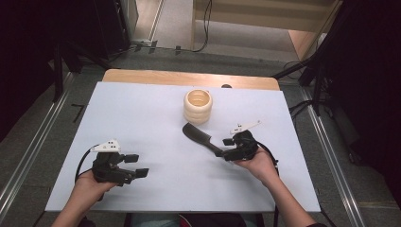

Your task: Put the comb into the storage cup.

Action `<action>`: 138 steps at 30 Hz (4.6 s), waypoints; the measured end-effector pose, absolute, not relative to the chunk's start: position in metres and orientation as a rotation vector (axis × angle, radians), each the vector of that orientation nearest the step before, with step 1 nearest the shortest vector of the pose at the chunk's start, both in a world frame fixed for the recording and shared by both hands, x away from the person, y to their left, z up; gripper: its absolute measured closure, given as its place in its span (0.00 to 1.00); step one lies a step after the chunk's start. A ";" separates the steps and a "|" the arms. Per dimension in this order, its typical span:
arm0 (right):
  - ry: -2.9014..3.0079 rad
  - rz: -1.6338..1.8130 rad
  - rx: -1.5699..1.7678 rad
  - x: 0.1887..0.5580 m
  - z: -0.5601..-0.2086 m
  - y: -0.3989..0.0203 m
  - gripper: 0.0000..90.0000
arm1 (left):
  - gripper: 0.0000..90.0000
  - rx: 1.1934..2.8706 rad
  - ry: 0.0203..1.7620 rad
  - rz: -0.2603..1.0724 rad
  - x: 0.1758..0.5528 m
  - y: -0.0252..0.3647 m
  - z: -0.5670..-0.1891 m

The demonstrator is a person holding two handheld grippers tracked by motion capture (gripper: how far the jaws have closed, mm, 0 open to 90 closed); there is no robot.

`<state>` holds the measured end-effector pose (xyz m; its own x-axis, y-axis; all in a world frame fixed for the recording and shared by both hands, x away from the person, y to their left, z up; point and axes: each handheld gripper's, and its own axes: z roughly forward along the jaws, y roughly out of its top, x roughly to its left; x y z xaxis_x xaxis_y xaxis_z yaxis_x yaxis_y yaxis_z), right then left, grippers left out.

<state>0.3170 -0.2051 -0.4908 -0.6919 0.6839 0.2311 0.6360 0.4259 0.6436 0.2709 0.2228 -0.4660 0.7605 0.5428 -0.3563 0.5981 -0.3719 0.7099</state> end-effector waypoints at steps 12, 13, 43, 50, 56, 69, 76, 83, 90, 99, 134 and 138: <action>2.684 0.931 1.200 0.316 -0.500 -0.199 0.59 | 0.25 2.055 0.856 -0.076 0.271 0.223 -0.466; 2.683 0.926 1.189 0.315 -0.500 -0.199 0.61 | 0.25 2.054 0.855 -0.077 0.271 0.223 -0.466; 2.707 0.812 1.086 0.314 -0.498 -0.197 0.78 | 0.25 2.050 0.866 -0.086 0.272 0.223 -0.466; 2.719 0.922 1.097 0.315 -0.491 -0.198 0.78 | 0.28 2.044 0.894 -0.109 0.273 0.223 -0.466; 2.702 1.025 1.105 0.311 -0.481 -0.196 0.78 | 0.28 2.030 0.914 -0.119 0.274 0.224 -0.465; 2.640 1.176 1.119 0.305 -0.468 -0.191 0.78 | 0.28 2.022 0.928 -0.141 0.277 0.219 -0.466; 2.602 1.221 1.128 0.303 -0.464 -0.185 0.78 | 0.28 1.984 0.977 -0.134 0.280 0.218 -0.464; 2.557 1.257 1.128 0.298 -0.458 -0.176 0.78 | 0.28 1.961 1.013 -0.133 0.284 0.216 -0.460; 2.503 1.289 1.129 0.294 -0.455 -0.165 0.78 | 0.28 1.939 1.044 -0.111 0.289 0.212 -0.455; 2.466 1.296 1.149 0.293 -0.454 -0.152 0.78 | 0.28 1.917 1.060 -0.065 0.295 0.204 -0.448; 2.366 1.332 1.168 0.304 -0.452 -0.124 0.78 | 0.28 1.747 1.139 0.041 0.322 0.166 -0.428; 2.349 1.337 1.170 0.305 -0.450 -0.120 0.78 | 0.28 1.749 1.143 0.036 0.325 0.160 -0.428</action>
<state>0.3054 -0.1201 -0.4502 -0.6684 0.7159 0.2016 0.5389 0.2794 0.7947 0.3253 0.1603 -0.4282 0.5522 0.6996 -0.4534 0.6697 -0.0484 0.7410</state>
